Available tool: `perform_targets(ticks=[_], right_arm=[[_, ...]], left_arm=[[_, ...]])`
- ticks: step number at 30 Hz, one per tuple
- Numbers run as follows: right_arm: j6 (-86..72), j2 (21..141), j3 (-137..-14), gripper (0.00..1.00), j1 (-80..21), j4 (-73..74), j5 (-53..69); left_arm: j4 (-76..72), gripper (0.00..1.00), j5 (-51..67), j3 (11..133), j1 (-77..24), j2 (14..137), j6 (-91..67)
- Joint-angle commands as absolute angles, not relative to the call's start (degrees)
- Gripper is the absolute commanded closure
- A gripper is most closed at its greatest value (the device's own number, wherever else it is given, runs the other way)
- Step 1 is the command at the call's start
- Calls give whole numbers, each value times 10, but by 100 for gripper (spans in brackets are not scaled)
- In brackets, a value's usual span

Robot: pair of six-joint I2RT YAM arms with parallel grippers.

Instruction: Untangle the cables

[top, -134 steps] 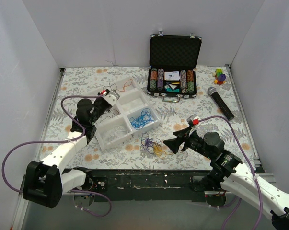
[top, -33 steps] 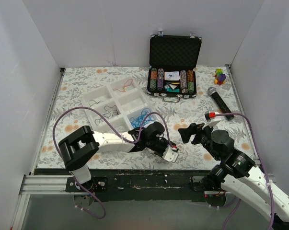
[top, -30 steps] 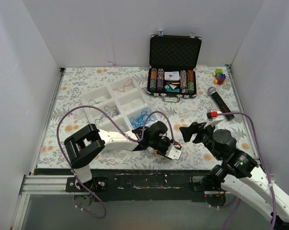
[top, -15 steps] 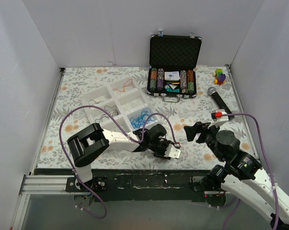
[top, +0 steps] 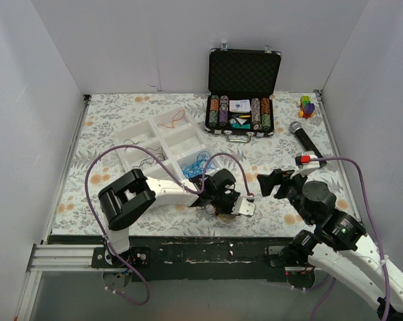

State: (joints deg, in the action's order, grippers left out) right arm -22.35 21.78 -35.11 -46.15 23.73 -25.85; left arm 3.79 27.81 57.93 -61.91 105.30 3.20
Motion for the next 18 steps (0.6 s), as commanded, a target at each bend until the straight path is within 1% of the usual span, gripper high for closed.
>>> perform_targets(ticks=[1, 6, 11, 13, 15, 18], right_arm=[[-219, 219, -379, 16, -462, 227, -280], [-219, 218, -388, 17, -462, 237, -298], [-221, 221, -391, 17, -462, 241, -310], [-221, 221, -392, 17, -462, 242, -313], [-221, 224, -393, 17, -462, 243, -316], [-223, 234, -396, 17, -462, 245, -312]], left_arm=[[147, 100, 325, 589, -616, 1074, 69], [159, 100, 323, 599, -615, 1078, 71], [116, 100, 300, 632, -606, 1042, 23], [110, 100, 301, 656, -592, 1020, 4], [92, 100, 301, 671, -578, 983, -52], [87, 100, 324, 685, -555, 922, -92]])
